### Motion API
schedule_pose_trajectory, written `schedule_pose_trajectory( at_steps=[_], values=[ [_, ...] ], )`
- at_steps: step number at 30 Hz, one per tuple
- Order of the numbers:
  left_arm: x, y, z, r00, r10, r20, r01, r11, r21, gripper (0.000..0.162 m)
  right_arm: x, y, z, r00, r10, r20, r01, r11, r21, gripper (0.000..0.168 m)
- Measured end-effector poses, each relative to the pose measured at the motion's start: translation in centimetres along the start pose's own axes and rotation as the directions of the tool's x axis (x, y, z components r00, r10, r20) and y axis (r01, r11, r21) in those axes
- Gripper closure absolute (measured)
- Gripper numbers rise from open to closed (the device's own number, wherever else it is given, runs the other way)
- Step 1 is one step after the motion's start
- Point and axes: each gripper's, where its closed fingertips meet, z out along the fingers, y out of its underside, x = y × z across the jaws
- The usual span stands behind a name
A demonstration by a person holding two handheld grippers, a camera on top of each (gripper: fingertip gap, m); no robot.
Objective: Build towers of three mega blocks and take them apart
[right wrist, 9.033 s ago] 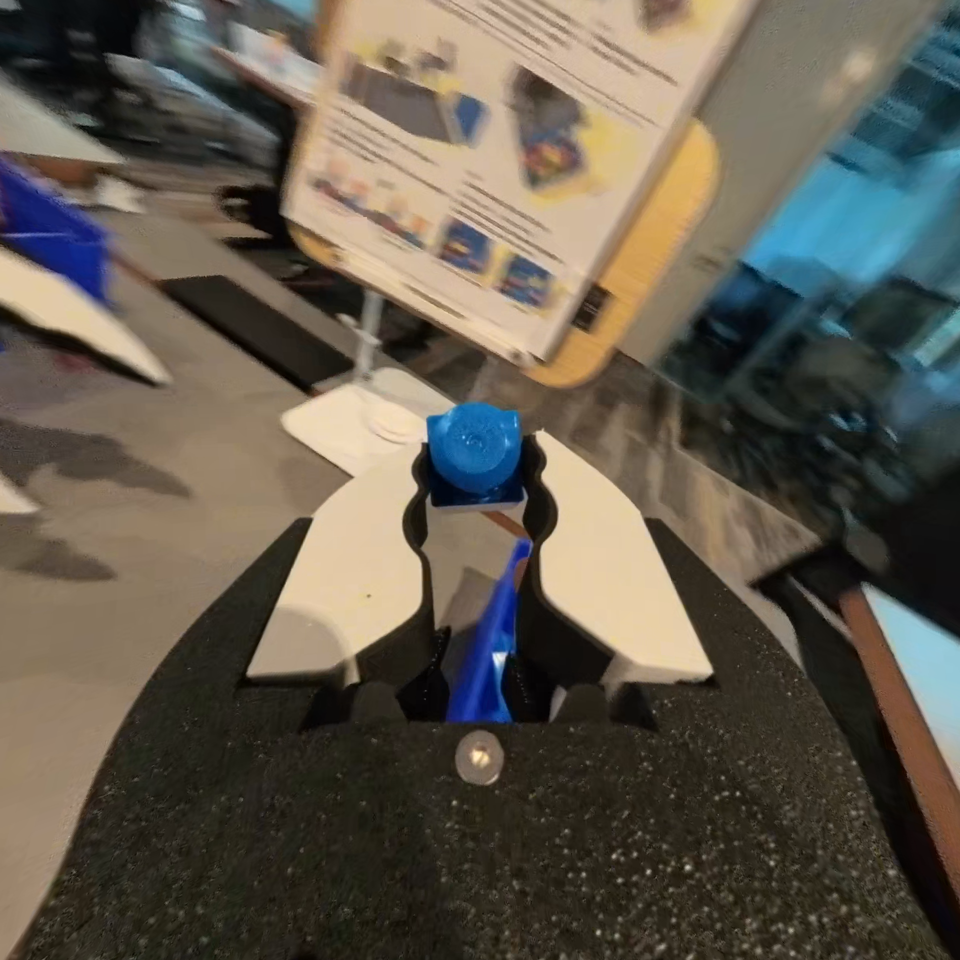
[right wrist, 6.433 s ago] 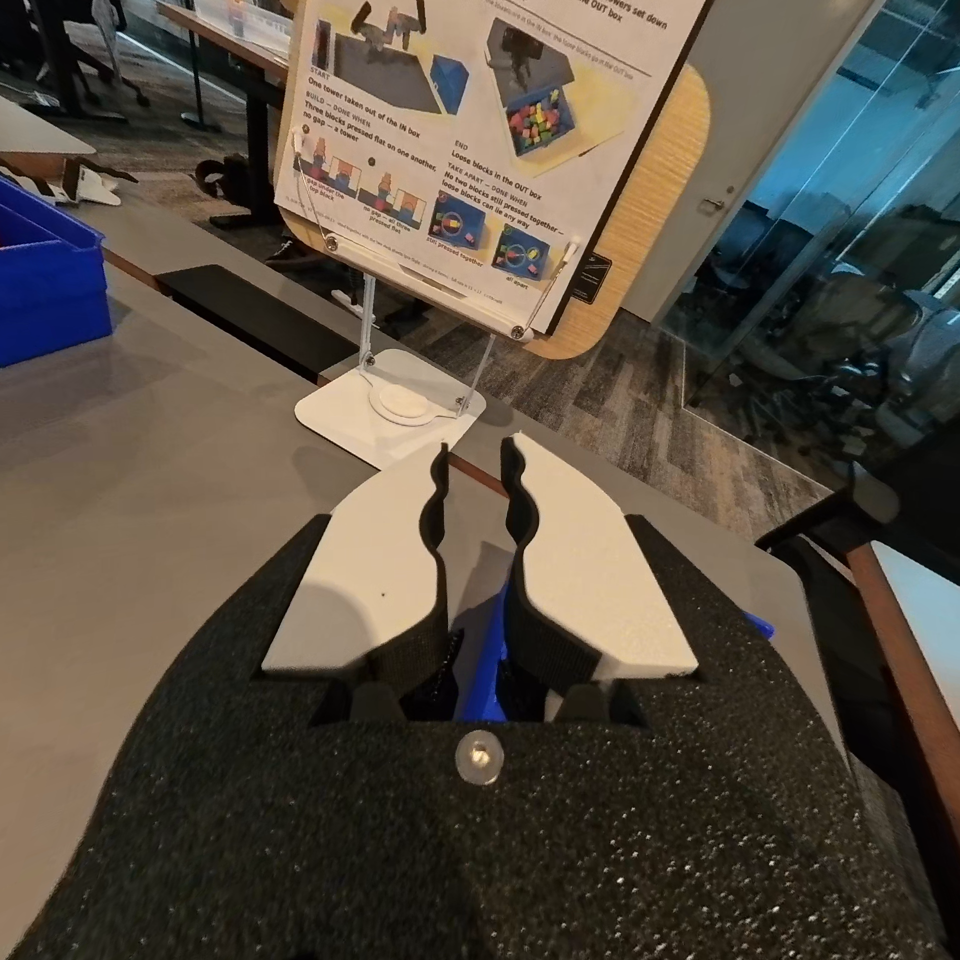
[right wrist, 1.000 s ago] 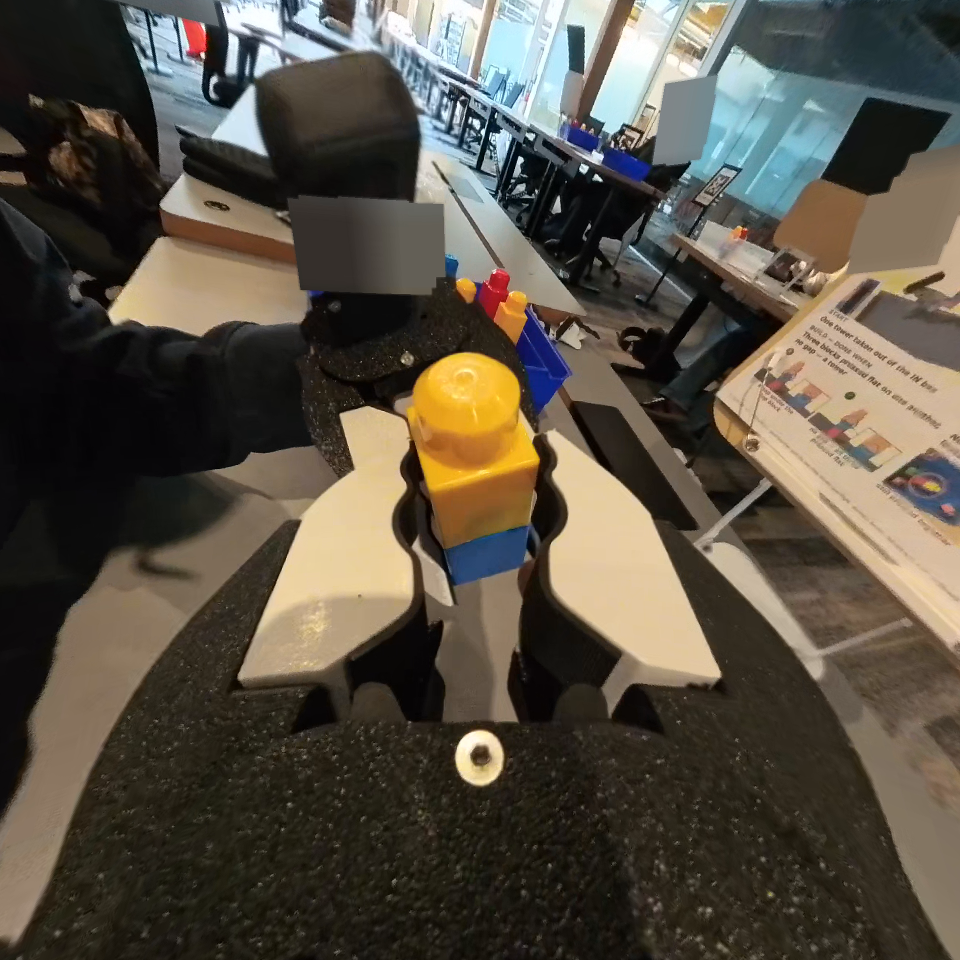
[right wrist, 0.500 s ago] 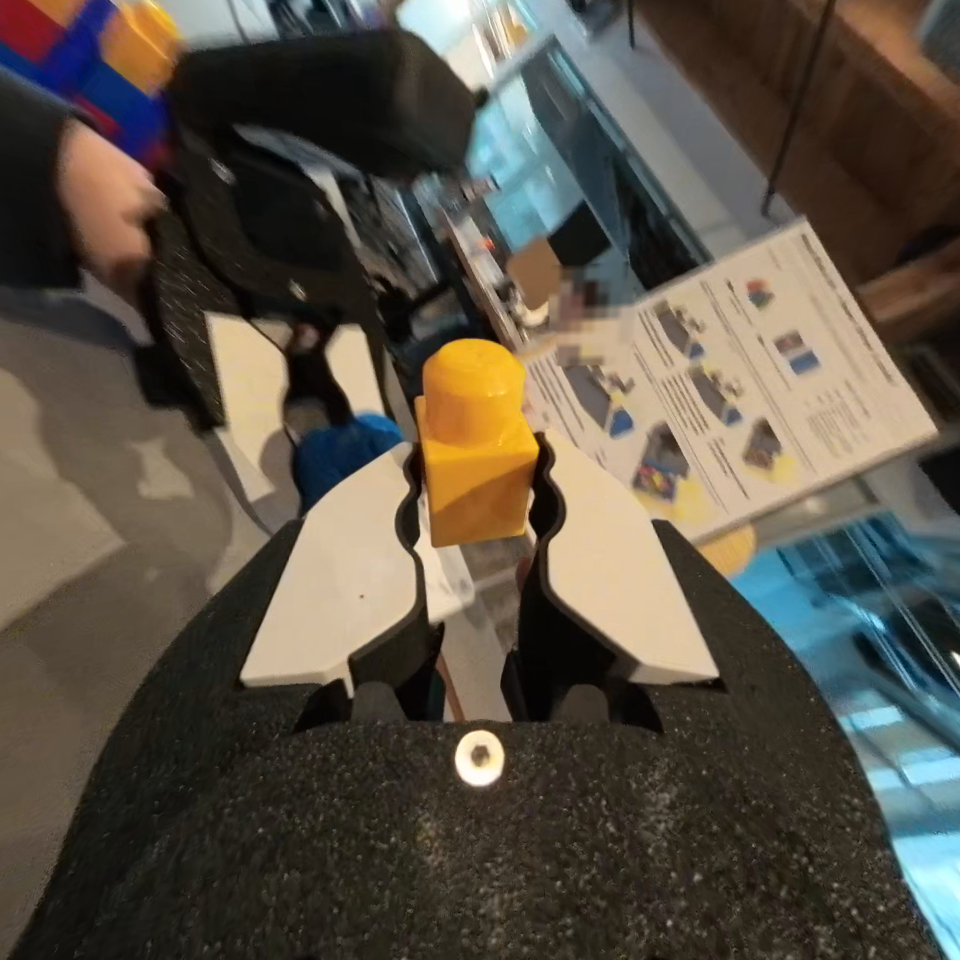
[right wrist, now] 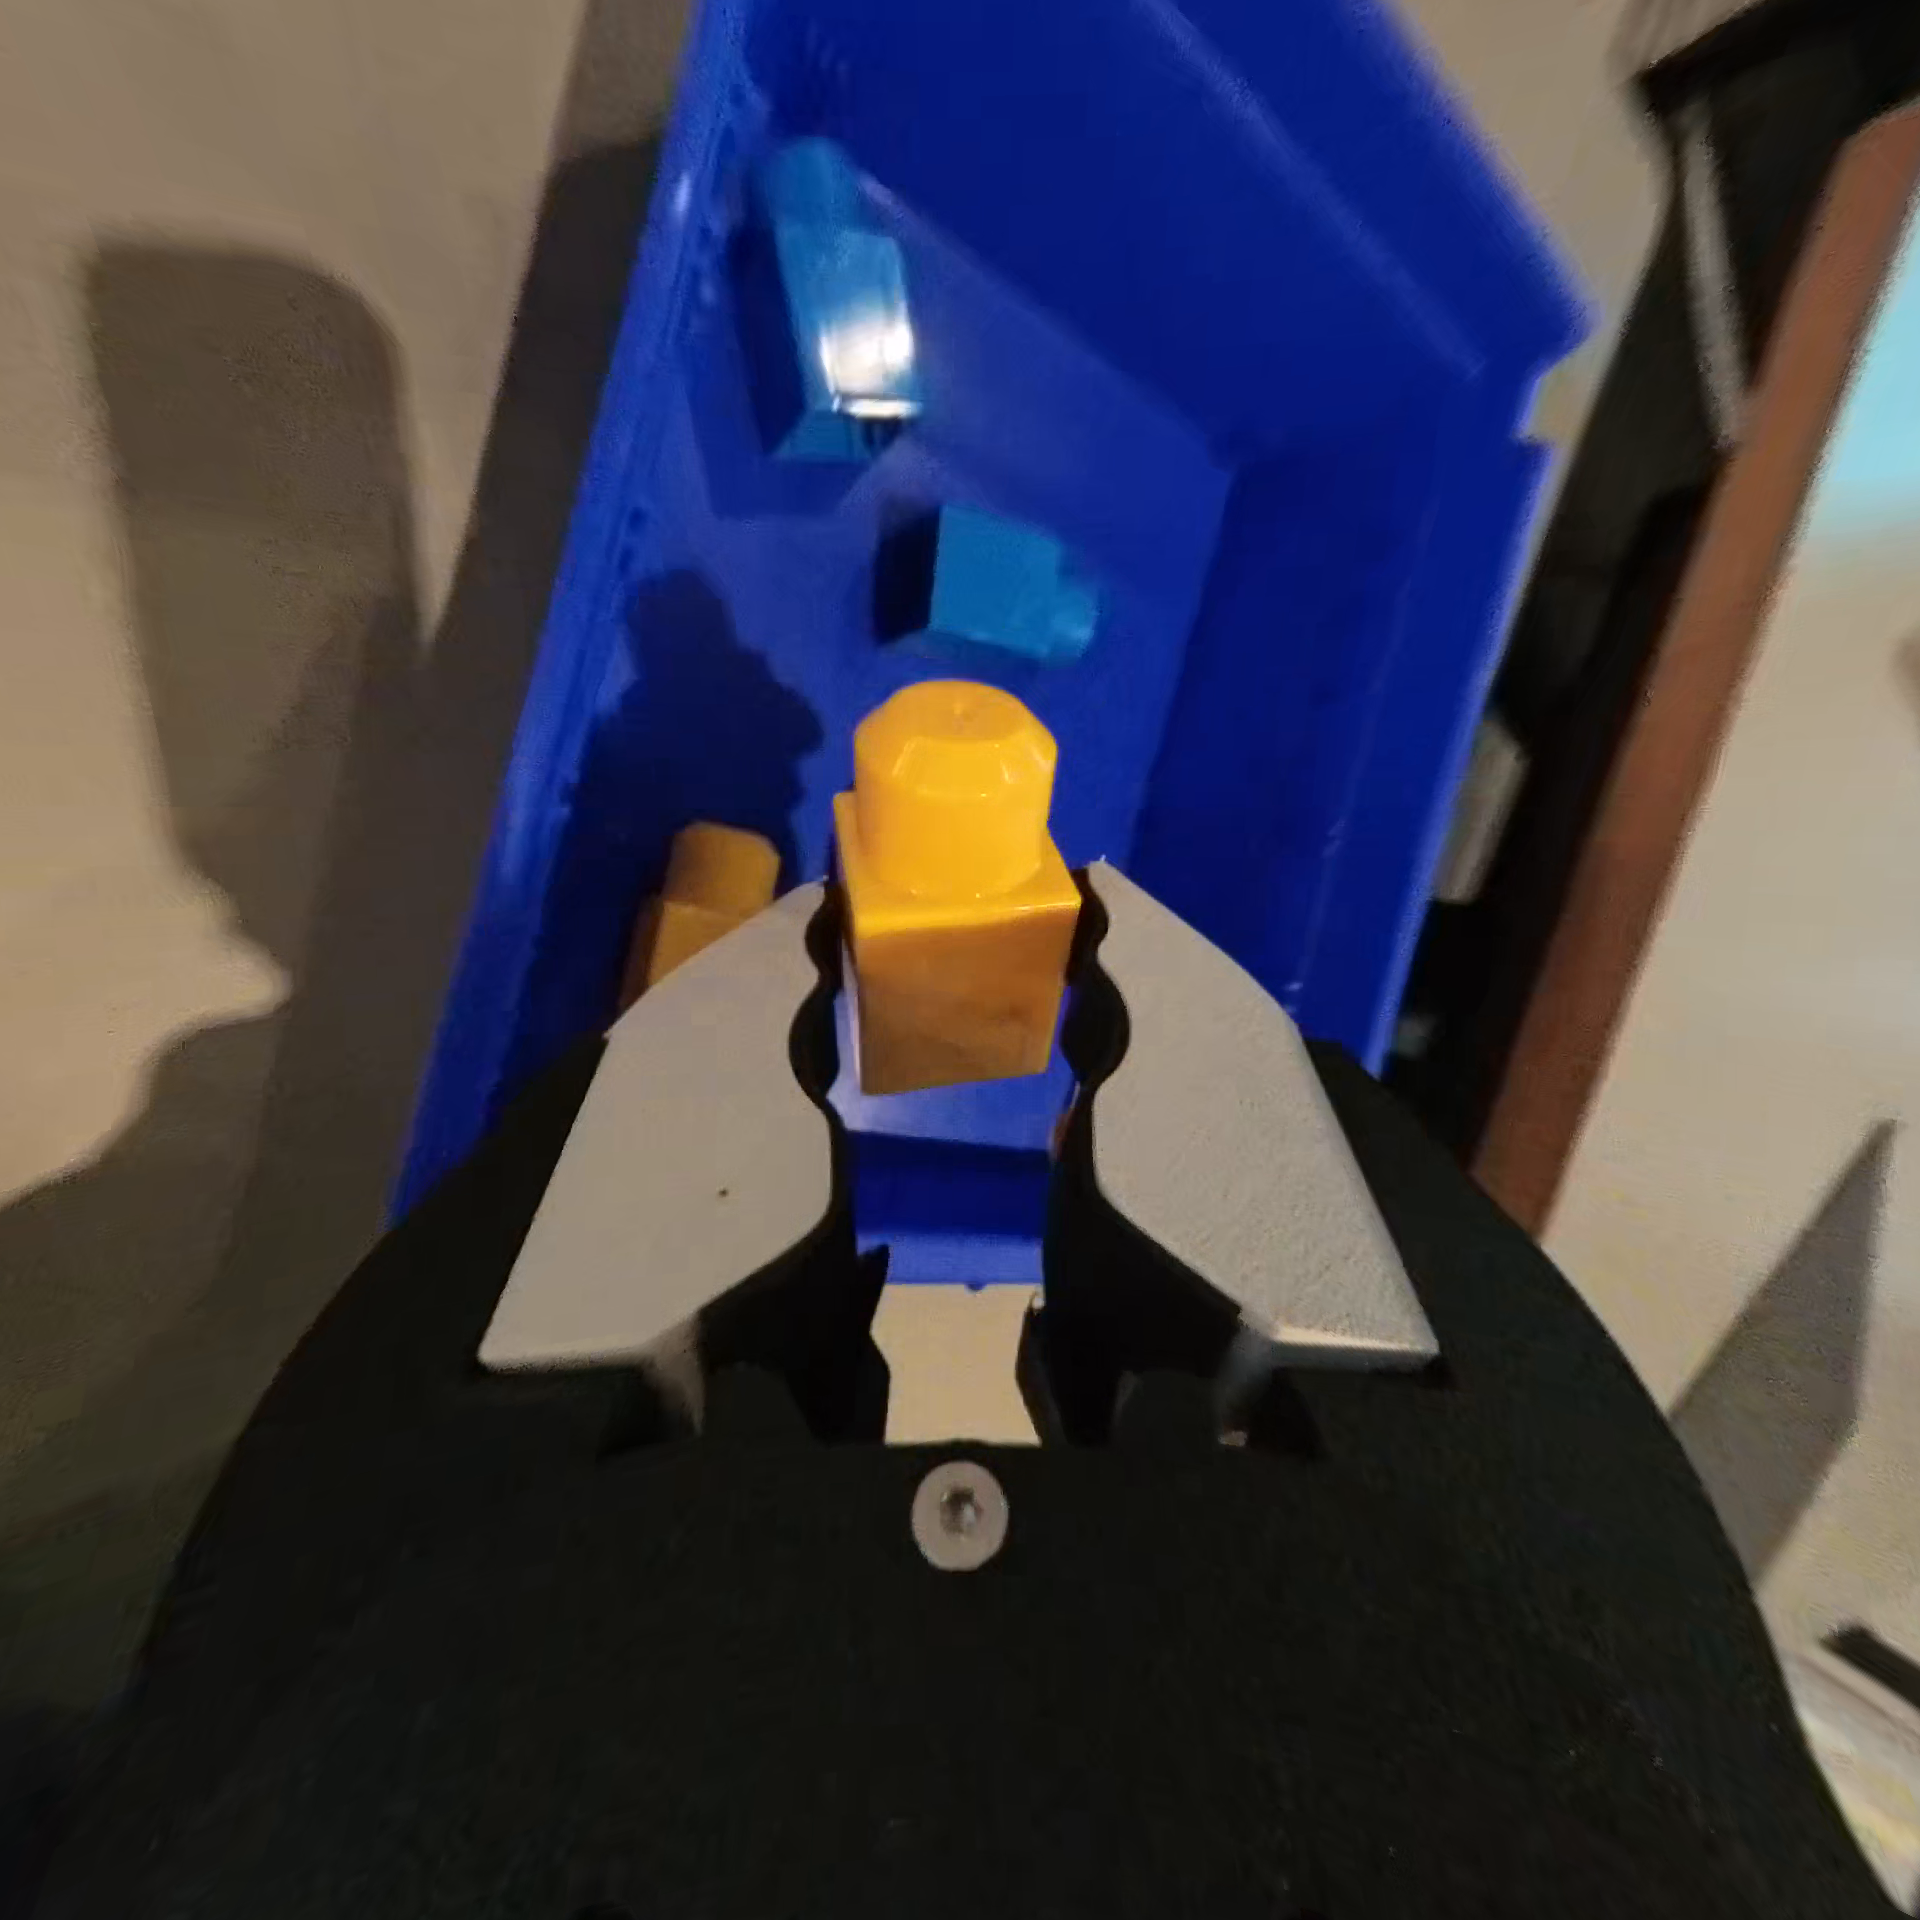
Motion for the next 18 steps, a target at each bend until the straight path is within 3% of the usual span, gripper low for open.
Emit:
schedule_pose_trajectory(
  at_steps=[4, 11, 15, 18],
  values=[
    [0.0, 0.0, 0.0, 1.000, 0.004, 0.001, -0.004, 1.000, -0.005, 0.123, -1.0, 1.3, 1.3, 0.990, 0.085, 0.109, -0.078, 0.995, -0.062, 0.129],
    [0.3, -0.3, -0.2, 1.000, 0.019, -0.008, -0.019, 1.000, 0.010, 0.124, -0.2, -0.1, 0.4, 0.995, 0.083, 0.060, -0.084, 0.996, 0.014, 0.116],
    [0.5, -0.3, -0.2, 0.999, 0.027, -0.019, -0.027, 1.000, 0.012, 0.124, -1.7, -4.8, -2.7, 0.996, -0.049, 0.070, 0.028, 0.959, 0.281, 0.117],
    [1.1, -0.5, -0.3, 0.997, 0.059, -0.052, -0.058, 0.998, 0.025, 0.124, -5.7, -10.1, -7.2, 0.961, -0.249, 0.124, 0.125, 0.784, 0.608, 0.115]
  ],
)
